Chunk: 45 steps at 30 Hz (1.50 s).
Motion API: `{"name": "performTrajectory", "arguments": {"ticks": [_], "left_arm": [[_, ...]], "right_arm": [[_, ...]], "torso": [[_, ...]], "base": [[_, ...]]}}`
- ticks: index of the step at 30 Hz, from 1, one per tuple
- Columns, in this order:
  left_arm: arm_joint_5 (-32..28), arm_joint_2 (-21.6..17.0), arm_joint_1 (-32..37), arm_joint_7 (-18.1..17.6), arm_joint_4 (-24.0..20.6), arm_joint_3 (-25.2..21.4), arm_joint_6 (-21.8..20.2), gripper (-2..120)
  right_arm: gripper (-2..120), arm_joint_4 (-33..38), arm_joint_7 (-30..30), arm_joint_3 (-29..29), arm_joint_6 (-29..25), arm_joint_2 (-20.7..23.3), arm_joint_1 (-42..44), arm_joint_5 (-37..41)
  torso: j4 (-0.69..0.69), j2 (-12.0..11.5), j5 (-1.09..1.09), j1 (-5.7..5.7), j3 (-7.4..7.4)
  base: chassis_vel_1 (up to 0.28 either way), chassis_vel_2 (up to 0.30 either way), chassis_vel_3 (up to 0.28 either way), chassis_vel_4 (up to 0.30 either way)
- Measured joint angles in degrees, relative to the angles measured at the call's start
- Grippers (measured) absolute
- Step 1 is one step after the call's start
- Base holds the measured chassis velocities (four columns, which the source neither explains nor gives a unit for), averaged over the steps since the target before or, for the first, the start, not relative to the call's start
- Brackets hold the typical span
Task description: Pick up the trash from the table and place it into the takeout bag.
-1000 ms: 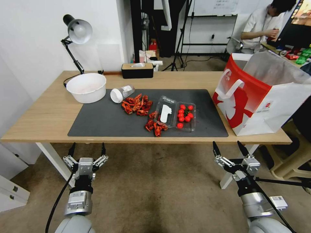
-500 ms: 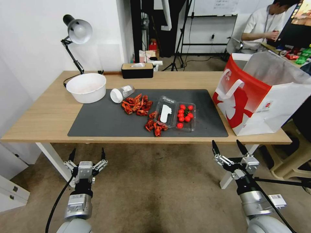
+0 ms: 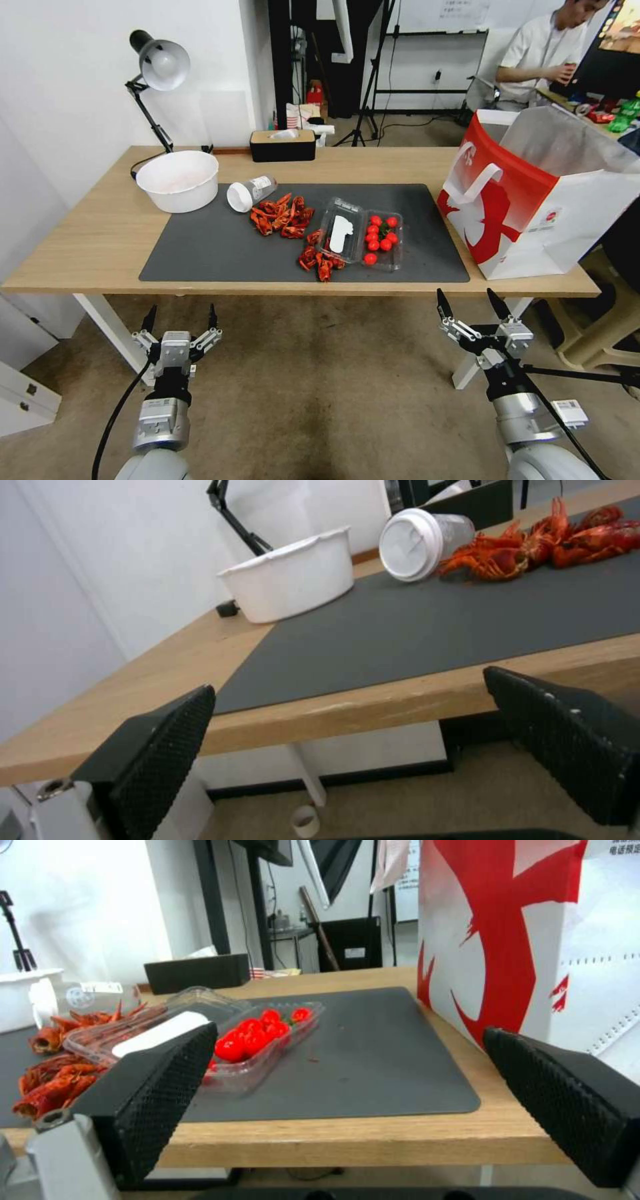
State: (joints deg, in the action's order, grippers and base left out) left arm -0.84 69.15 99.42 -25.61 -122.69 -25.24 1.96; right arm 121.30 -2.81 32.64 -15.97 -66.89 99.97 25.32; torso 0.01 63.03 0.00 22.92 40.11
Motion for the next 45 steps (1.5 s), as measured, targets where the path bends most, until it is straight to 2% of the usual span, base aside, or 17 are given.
{"name": "performTrajectory", "arguments": {"ticks": [6,11,12,13,14,16,17,19,23,25,26,28,29,31,36,38,45], "left_arm": [[-4.2,-3.1,-4.0,0.5,-0.4,-2.0,-2.3,100],[-12.0,-11.7,-14.8,3.4,2.2,-3.0,-7.5,100],[-12.0,-11.7,-14.8,3.4,2.2,-3.0,-7.5,100],[-14.8,-15.4,-19.8,5.2,2.9,-2.1,-9.0,100],[-14.8,-15.4,-19.8,5.2,2.9,-2.1,-9.0,100],[-18.5,-20.3,-26.8,7.7,3.9,0.0,-12.5,100],[-18.5,-20.3,-26.8,7.7,3.9,0.0,-12.5,100],[-21.7,-25.3,-35.9,11.1,6.8,4.4,-15.4,100],[-25.4,-28.5,-46.1,14.0,10.1,9.8,-18.2,100],[-29.0,-30.0,-56.2,17.1,15.0,16.4,-19.6,100],[-29.0,-30.0,-56.2,17.1,15.0,16.4,-19.6,100],[-31.0,-30.2,-65.9,20.1,22.0,25.2,-19.7,100],[-31.0,-30.2,-65.9,20.1,22.0,25.2,-19.7,100],[-31.9,-29.1,-74.3,23.9,29.2,32.5,-19.8,100],[-32.0,-26.9,-80.5,26.7,34.9,37.9,-19.8,100],[-31.9,-24.1,-85.9,31.5,39.8,41.8,-22.4,100],[-31.5,-21.0,-93.1,38.9,47.3,47.0,-26.9,100]], "right_arm": [[100,0.1,0.0,0.0,0.0,0.1,0.0,0.0],[100,0.3,0.0,0.0,0.0,0.1,0.2,-0.1],[100,0.3,0.0,0.0,0.0,0.1,0.2,-0.1],[100,0.6,0.0,0.1,0.0,0.1,0.2,-0.1],[100,0.6,0.0,0.1,0.0,0.1,0.2,-0.1],[100,1.0,-0.1,0.5,0.2,0.1,0.4,-0.2],[100,1.0,-0.1,0.5,0.2,0.1,0.4,-0.2],[100,1.5,-0.2,0.9,0.4,0.0,0.8,-0.4],[100,1.9,-0.2,1.3,0.5,-0.2,1.4,-0.6],[100,2.2,-0.3,1.6,0.5,-0.6,1.8,-1.1],[100,2.2,-0.3,1.6,0.5,-0.6,1.8,-1.1],[100,2.4,-0.4,1.6,0.5,-1.1,2.2,-1.8],[100,2.4,-0.4,1.6,0.5,-1.1,2.2,-1.8],[100,2.7,-0.5,1.7,0.5,-1.5,2.6,-2.3],[100,2.7,-0.5,1.9,0.6,-1.8,2.9,-2.6],[100,2.7,-0.6,2.1,0.6,-2.0,3.1,-2.8],[100,2.5,-0.6,2.1,0.6,-2.5,2.9,-3.0]], "torso": [[0.0,0.0,-0.01,0.0,0.0],[0.0,0.0,-0.03,0.0,0.01],[0.0,0.0,-0.03,0.0,0.01],[-0.02,0.0,-0.01,0.0,0.01],[-0.02,0.0,-0.01,0.0,0.01],[-0.03,0.0,0.0,0.01,0.01],[-0.03,0.0,0.0,0.01,0.01],[-0.01,0.0,0.0,0.01,0.01],[0.0,0.0,-0.01,0.01,0.01],[-0.02,0.0,0.03,0.01,0.01],[-0.02,0.0,0.03,0.01,0.01],[-0.01,0.0,0.01,0.01,0.01],[-0.01,0.0,0.01,0.01,0.01],[-0.02,0.0,-0.03,0.01,0.01],[-0.03,0.0,0.02,0.02,0.01],[0.0,0.0,0.01,0.01,0.01],[-0.01,0.0,0.02,0.01,0.0]], "base": [[0.0,0.0,0.0,0.0],[0.0,0.0,0.0,0.0],[0.0,0.0,0.0,0.0],[0.0,0.0,0.0,0.0],[0.0,0.0,0.0,0.0],[0.0,0.0,0.0,0.0],[0.0,0.0,0.0,0.0],[0.0,0.0,0.0,0.0],[0.0,0.0,0.0,0.0],[0.0,0.0,0.0,0.0],[0.0,0.0,0.0,0.0],[0.0,0.0,0.0,0.0],[0.0,0.0,0.0,0.0],[0.0,0.0,0.0,0.0],[0.0,0.0,0.0,0.0],[0.0,0.0,0.0,0.0],[0.0,0.0,0.0,0.0]]}}
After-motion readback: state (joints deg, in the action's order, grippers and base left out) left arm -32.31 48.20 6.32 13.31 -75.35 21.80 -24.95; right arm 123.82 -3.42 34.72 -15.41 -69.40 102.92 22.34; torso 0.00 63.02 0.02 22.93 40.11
